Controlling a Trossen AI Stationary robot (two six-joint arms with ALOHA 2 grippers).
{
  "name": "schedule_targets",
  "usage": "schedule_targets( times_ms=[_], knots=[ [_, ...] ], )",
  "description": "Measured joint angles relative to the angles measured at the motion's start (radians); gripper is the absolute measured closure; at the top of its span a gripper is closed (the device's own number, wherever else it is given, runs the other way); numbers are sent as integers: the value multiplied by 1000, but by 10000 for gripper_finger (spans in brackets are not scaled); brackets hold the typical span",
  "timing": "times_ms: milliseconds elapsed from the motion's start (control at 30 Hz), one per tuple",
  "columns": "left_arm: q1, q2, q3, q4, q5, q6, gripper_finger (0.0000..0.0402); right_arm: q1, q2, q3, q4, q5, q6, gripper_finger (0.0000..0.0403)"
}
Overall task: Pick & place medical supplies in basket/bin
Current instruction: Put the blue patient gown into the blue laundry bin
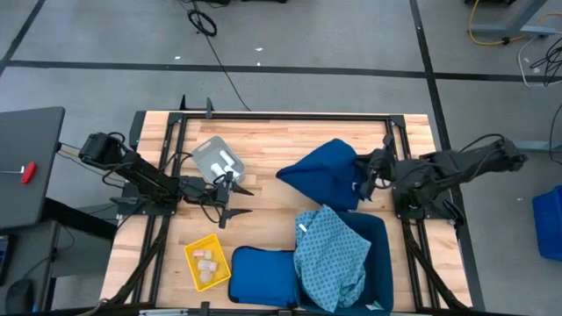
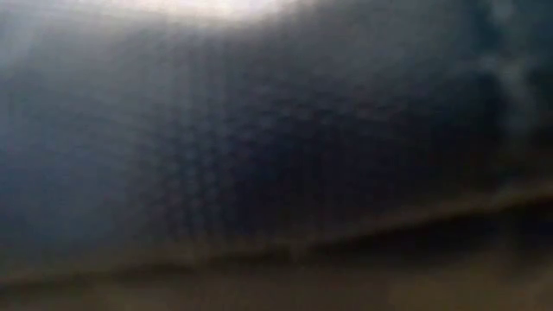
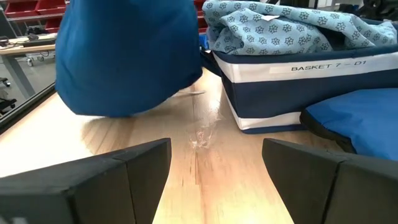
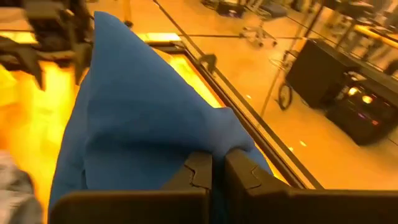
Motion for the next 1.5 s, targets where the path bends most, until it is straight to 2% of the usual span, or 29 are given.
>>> schedule_targets(
  times_ms=[200, 367, 667, 800, 1300, 1500],
  knots=[
    [0, 0, 0, 0, 0, 0, 145, 79, 22, 149, -86, -28, -20, 392],
    [0, 0, 0, 0, 0, -1, 145, 155, 83, 304, -222, -63, 24, 392],
    [0, 0, 0, 0, 0, -3, 145, 259, 295, 706, -543, -80, 138, 392],
    [0, 0, 0, -1, 0, -3, 145, 294, 392, 844, -659, -124, 217, 392],
    [0, 0, 0, -8, 0, -3, 145, 412, 680, 857, -682, -368, 601, 392],
    [-3, 0, 0, -10, 34, -10, 145, 428, 809, 857, -679, -491, 734, 392]
  ],
)
